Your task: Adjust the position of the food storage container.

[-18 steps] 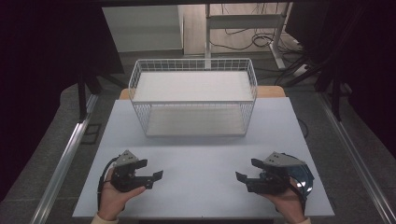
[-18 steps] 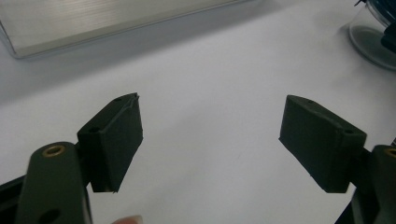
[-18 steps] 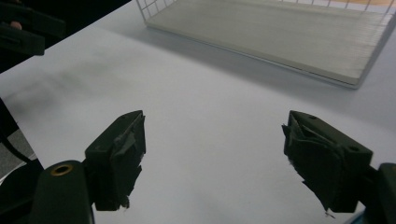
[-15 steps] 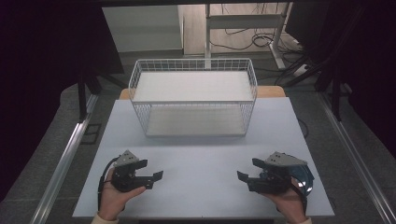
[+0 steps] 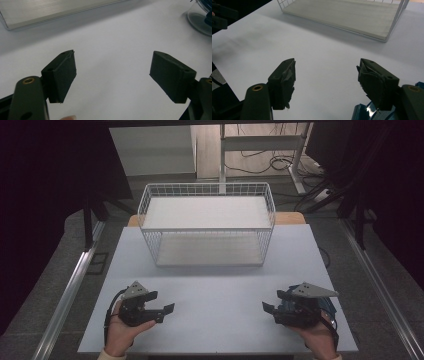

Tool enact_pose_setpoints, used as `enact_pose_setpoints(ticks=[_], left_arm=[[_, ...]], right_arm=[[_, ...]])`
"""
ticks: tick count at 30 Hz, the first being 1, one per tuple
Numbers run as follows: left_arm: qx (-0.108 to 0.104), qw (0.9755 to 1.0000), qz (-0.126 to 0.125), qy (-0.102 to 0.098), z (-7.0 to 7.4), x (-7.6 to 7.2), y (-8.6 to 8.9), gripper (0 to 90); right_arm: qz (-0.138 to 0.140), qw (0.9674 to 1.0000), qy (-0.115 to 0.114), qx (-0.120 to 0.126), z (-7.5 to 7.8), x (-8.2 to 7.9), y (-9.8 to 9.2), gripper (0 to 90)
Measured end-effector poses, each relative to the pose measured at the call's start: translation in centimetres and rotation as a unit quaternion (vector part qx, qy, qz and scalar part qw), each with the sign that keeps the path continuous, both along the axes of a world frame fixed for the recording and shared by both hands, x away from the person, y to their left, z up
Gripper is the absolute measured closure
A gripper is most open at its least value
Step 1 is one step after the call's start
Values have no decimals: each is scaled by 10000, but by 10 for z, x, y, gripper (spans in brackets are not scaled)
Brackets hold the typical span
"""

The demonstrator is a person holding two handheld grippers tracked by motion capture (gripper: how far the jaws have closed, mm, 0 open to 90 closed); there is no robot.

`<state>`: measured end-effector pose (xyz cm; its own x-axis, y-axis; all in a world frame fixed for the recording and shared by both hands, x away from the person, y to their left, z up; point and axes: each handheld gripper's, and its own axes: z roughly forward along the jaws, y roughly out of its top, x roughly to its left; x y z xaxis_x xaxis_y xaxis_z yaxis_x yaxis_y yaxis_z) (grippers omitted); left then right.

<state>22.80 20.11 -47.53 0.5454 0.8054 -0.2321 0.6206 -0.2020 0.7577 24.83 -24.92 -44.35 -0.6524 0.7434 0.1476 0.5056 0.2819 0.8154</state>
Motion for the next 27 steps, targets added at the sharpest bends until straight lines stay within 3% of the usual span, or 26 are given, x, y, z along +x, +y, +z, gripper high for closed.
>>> enact_pose_setpoints(ticks=[14, 19, 27], left_arm=[[-15, 9999, 79, -63, 1, -1, 3, 209], [0, 10000, 73, -54, 0, -1, 4, 209], [12, 10000, 68, -16, -1, 0, 3, 209]], right_arm=[[-67, 10000, -36, -36, 3, -1, -8, 341], [-179, 9996, -71, -190, 7, -3, -22, 392], [-590, 9974, -63, -400, 14, -10, -59, 517]])
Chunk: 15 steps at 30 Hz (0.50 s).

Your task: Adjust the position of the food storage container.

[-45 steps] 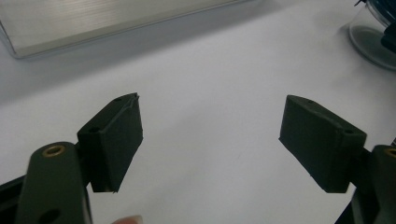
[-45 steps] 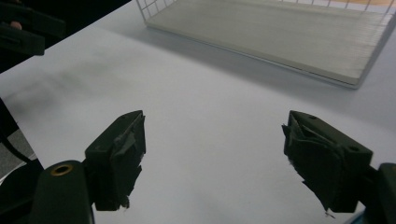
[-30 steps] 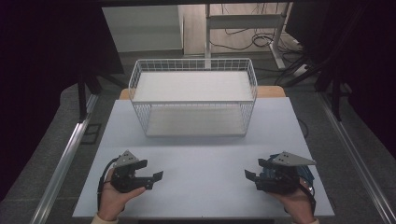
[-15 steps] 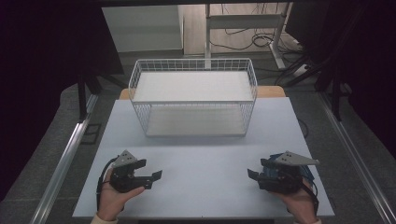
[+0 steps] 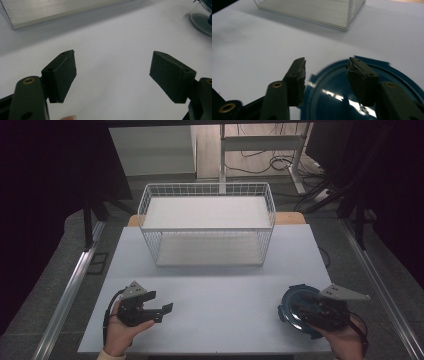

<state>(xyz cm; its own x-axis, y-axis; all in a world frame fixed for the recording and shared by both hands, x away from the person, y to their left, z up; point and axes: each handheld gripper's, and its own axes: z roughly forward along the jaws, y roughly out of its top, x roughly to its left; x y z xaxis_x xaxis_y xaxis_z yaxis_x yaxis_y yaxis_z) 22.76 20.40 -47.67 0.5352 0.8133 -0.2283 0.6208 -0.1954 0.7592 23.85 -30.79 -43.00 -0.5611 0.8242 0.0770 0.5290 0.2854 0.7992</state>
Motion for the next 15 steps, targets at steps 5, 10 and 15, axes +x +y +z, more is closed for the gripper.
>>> enact_pose_setpoints(ticks=[5, 10, 15], left_arm=[[14, 10000, -18, 18, -1, 0, 0, 208], [14, 10000, -36, 27, -2, 0, -1, 208], [14, 10000, -46, 29, -2, 0, -1, 208]], right_arm=[[-270, 9995, 77, -161, 0, -4, -22, 703], [-574, 9976, 118, -364, 0, -10, -44, 879], [-974, 9931, 198, -621, -4, -15, -68, 894]])
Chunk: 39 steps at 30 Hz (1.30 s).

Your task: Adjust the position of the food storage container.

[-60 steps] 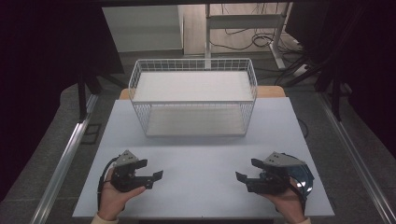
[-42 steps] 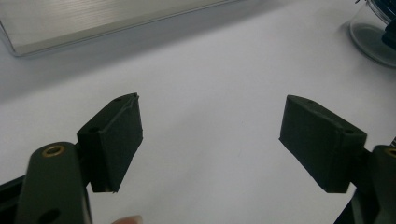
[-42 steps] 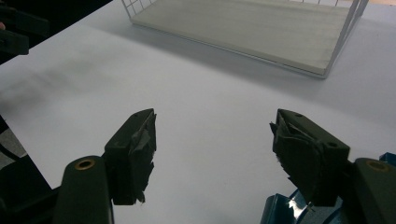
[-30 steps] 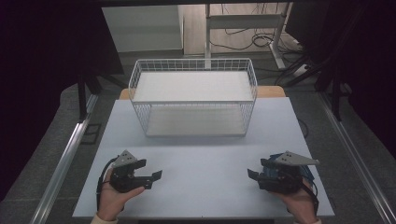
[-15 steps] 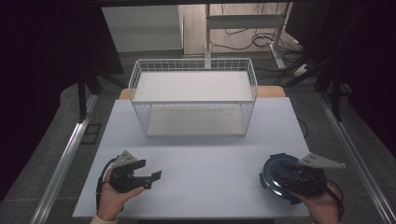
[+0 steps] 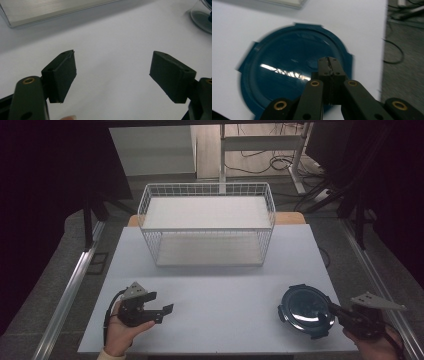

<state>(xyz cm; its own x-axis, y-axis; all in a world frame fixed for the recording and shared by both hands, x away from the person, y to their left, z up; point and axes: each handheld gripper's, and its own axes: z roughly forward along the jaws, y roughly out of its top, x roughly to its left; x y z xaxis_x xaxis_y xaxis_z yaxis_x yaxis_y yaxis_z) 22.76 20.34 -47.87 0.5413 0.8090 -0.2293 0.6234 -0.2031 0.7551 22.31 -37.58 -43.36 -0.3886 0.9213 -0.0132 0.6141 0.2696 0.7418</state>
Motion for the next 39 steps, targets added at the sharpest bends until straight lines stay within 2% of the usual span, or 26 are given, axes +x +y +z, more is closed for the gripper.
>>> enact_pose_setpoints(ticks=[4, 9, 14, 21, 23, 24, 28, 32, 39], left_arm=[[15, 10000, -22, 7, 0, 0, 0, 208], [26, 10000, -19, 11, -1, 0, -1, 208], [46, 10000, -33, 28, -2, 0, -2, 208], [54, 10000, -35, 51, -4, 1, -3, 208], [34, 10000, -28, 27, -3, 0, -3, 208], [33, 10000, -32, 19, -2, 0, -3, 207], [18, 10000, -10, 7, -1, 0, -2, 208], [-132, 9999, -54, 76, -1, 0, -1, 207], [-58, 10000, -16, 56, -2, 1, -1, 207]], right_arm=[[-326, 9992, 171, -169, -8, -2, -18, 894], [-518, 9971, 444, -333, -23, -3, -30, 894], [-482, 9956, 648, -478, -32, 2, -29, 894], [-285, 9945, 858, -529, -42, 7, -17, 894], [-225, 9945, 871, -534, -44, 8, -12, 895], [-245, 9940, 880, -602, -44, 9, -11, 896], [-274, 9932, 961, -605, -47, 10, -8, 896], [-284, 9939, 911, -556, -46, 10, -6, 896], [-174, 9946, 844, -586, -46, 13, 3, 897]])
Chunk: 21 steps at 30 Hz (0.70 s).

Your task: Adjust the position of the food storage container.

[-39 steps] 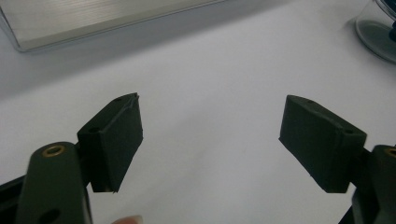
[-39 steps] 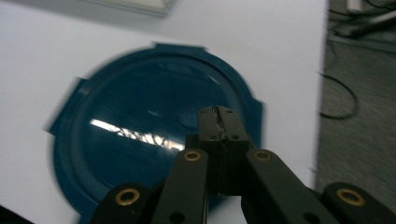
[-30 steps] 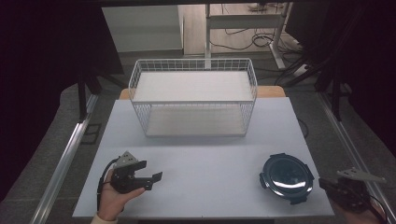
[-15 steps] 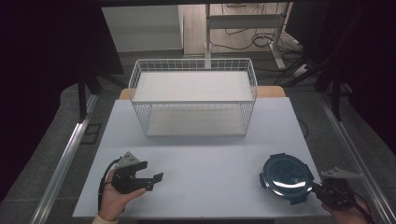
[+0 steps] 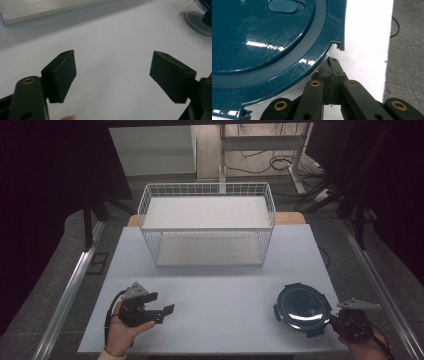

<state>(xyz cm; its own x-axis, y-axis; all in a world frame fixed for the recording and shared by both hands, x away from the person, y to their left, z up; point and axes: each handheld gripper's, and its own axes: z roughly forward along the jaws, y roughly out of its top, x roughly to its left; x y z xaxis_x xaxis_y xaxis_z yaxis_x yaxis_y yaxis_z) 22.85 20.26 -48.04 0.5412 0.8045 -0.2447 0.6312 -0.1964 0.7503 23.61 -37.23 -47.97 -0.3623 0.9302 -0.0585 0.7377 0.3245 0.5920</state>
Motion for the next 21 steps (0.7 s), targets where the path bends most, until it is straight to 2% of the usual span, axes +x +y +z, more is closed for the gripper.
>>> enact_pose_setpoints(ticks=[21], left_arm=[[10, 10000, -5, 40, -2, 1, -3, 207]], right_arm=[[471, 9981, -340, -181, 1, 20, 44, 897]])
